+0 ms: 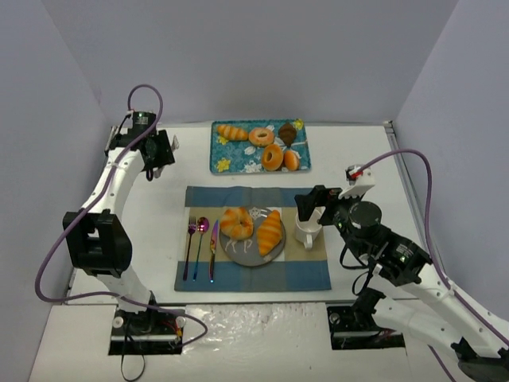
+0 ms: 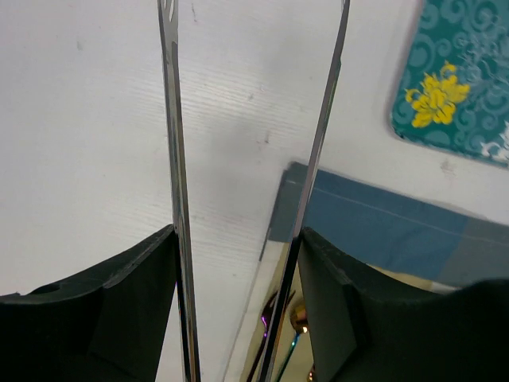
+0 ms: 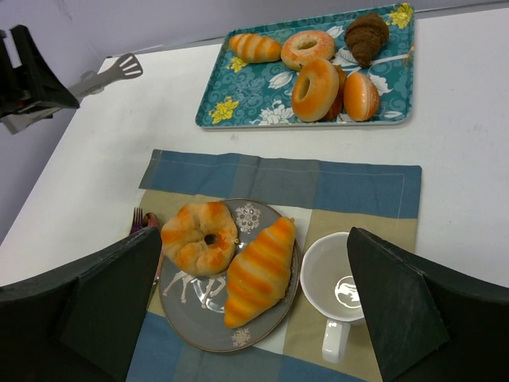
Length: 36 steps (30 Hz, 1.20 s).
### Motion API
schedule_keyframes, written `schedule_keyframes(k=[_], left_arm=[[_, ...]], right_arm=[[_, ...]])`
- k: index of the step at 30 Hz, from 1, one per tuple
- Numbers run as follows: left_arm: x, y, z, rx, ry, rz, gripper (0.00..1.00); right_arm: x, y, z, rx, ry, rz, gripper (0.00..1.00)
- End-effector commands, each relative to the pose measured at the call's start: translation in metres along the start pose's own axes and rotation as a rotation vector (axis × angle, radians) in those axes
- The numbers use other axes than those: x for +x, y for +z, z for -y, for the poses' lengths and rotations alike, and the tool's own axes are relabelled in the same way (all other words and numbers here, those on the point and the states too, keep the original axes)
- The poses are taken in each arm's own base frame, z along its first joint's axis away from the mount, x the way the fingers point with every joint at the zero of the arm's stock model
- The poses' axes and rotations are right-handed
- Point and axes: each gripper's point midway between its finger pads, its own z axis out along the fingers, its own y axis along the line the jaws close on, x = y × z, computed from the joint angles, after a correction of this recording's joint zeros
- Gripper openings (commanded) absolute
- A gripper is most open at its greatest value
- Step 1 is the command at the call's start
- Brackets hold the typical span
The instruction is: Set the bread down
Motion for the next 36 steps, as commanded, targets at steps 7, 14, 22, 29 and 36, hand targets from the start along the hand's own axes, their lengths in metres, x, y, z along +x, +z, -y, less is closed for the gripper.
schedule_keyframes(k=[7, 14, 22, 29, 36], left_arm=[[-0.035, 0.070, -0.026, -0.085, -0.053, 0.012, 0.54], [-0.018, 0.104, -0.037, -0.136, -0.038, -0.058, 0.54], [0.007, 0.126, -0.052, -0.147, -0.076, -0.132, 0.55], [0.029, 0.142, -0.051, -0.137, -0.081, -0.191, 0.60], [0.048, 0.153, -0.052, -0.137, -0.088, -0.243, 0.61]], right_arm=[[-0.033, -0.012, -0.013, -0.058, 0.048, 0.084, 1.00], [-0.029, -0.014, -0.008, -0.049, 0.054, 0.083, 1.00], [-0.027, -0.015, -0.007, -0.046, 0.059, 0.080, 1.00], [-0.027, -0.018, -0.006, -0.048, 0.066, 0.084, 1.00], [-0.029, -0.021, -0.005, -0.052, 0.077, 0.090, 1.00]])
